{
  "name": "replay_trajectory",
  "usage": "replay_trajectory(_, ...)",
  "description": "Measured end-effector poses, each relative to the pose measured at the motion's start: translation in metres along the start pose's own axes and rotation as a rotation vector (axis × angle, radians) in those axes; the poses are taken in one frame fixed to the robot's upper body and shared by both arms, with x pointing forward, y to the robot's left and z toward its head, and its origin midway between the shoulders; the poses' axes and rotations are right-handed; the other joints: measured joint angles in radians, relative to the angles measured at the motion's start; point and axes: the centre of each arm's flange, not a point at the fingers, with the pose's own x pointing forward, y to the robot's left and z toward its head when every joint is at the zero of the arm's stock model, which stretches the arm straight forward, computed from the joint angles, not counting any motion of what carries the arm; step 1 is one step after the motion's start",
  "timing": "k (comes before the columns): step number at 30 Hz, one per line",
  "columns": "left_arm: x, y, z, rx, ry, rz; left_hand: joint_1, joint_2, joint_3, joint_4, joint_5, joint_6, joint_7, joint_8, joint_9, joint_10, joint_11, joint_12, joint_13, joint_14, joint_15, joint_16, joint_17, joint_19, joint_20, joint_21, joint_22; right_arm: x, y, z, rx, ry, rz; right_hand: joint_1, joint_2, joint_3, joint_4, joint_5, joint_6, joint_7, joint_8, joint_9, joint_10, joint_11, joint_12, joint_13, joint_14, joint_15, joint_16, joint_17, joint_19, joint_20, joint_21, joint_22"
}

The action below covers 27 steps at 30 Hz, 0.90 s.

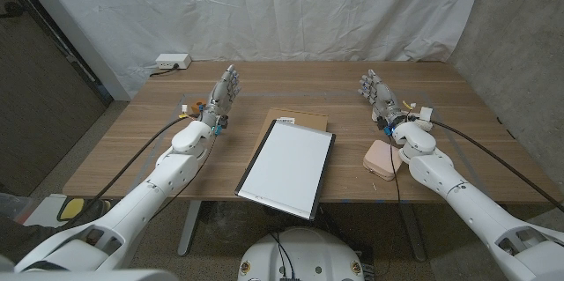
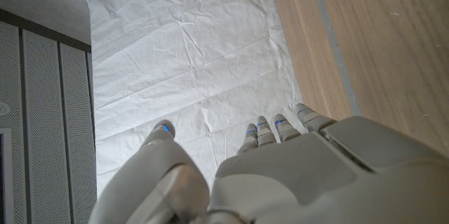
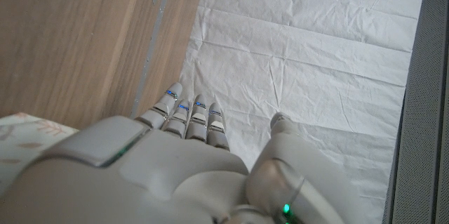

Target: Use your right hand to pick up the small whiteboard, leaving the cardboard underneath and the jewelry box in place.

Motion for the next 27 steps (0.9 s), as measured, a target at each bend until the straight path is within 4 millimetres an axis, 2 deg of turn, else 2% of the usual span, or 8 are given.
replay_trajectory(12, 0.0043, -0.0044, 0.0046, 0.002, 0.003, -0.014, 0.001, 0.002, 0.0, 0.0, 0.0, 0.001, 0.0, 0.004, 0.0, 0.001, 0.001, 0.0, 0.0, 0.001, 0.0, 0.0, 0.0, 0.0, 0.0, 0.0, 0.0, -0.0009, 0.0046, 0.0018, 0.008, -0.002, 0.014, 0.005, 0.005, 0.008, -0.008, 0.0, 0.009, -0.002, 0.0, 0.0, 0.009, 0.001, 0.0, 0.0, 0.011, 0.0, 0.0, 0.0, 0.011, 0.0, 0.0, 0.0)
replay_trajectory(19, 0.0048, -0.0026, 0.0068, 0.0, 0.003, -0.019, 0.007, 0.007, -0.003, -0.003, 0.009, 0.036, 0.011, 0.011, 0.0, 0.036, 0.01, 0.007, 0.0, 0.021, 0.005, 0.007, 0.0, 0.014, -0.002, 0.0, 0.0, -0.0031, 0.0071, 0.0031, 0.01, 0.0, 0.017, 0.02, 0.012, 0.012, -0.012, 0.0, 0.009, -0.002, 0.0, 0.0, 0.022, -0.001, 0.009, 0.0, 0.021, -0.001, 0.0, 0.0, 0.02, -0.002, 0.0, 0.0)
replay_trajectory(27, 0.0056, -0.0012, 0.0087, 0.001, 0.009, -0.026, 0.011, 0.011, -0.003, -0.003, 0.008, 0.036, 0.011, 0.011, 0.0, 0.036, 0.011, 0.007, 0.0, 0.026, 0.01, 0.006, 0.0, 0.013, -0.002, 0.008, 0.0, -0.0082, 0.0089, 0.0091, 0.007, -0.007, 0.02, 0.03, 0.012, 0.019, -0.019, 0.0, 0.036, -0.004, 0.006, 0.005, 0.034, -0.002, 0.009, 0.0, 0.03, -0.005, 0.0, 0.0, 0.029, 0.0, 0.0, 0.0)
